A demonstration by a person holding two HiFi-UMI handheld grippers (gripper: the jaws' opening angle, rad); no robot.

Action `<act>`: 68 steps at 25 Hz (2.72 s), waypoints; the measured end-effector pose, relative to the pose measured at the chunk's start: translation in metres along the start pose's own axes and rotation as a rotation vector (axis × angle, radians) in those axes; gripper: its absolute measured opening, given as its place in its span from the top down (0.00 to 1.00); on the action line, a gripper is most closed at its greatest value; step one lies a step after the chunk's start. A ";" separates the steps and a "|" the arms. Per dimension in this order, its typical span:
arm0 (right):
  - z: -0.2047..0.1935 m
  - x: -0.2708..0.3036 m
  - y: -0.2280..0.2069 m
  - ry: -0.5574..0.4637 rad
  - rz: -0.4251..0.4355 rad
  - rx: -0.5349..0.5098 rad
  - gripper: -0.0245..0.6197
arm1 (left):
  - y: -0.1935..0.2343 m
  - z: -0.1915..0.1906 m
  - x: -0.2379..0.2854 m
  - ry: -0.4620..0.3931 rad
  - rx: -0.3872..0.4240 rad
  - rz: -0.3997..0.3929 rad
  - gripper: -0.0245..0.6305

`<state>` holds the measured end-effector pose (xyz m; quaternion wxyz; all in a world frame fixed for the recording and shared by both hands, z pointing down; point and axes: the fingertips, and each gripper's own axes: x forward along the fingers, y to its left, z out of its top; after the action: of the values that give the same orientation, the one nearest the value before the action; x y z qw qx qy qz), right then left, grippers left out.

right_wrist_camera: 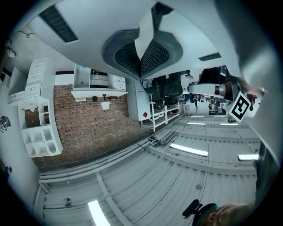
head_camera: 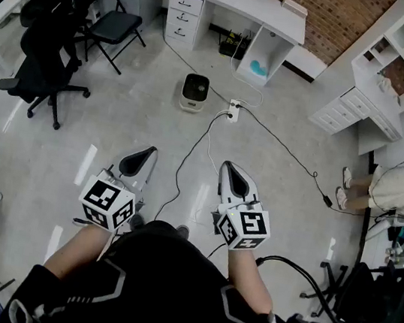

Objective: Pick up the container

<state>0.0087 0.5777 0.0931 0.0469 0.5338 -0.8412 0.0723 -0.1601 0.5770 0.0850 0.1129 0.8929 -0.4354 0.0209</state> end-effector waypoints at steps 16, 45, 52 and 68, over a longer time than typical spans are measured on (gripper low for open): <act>0.008 0.013 0.018 -0.024 0.011 -0.004 0.95 | 0.022 0.002 -0.007 -0.006 -0.012 0.026 0.95; -0.038 0.128 0.036 0.072 0.015 0.119 0.95 | 0.131 -0.016 0.027 0.039 -0.049 -0.003 0.95; -0.042 0.188 -0.028 0.101 0.057 0.119 0.95 | 0.146 -0.008 0.112 0.078 -0.031 0.029 0.95; -0.072 0.284 -0.164 0.225 0.188 0.056 0.95 | 0.158 0.005 0.291 0.186 -0.035 0.118 0.95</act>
<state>0.0364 0.2677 0.2200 0.1187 0.4425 -0.8745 0.1592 -0.1035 0.2569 0.1485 0.1668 0.8579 -0.4749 0.1029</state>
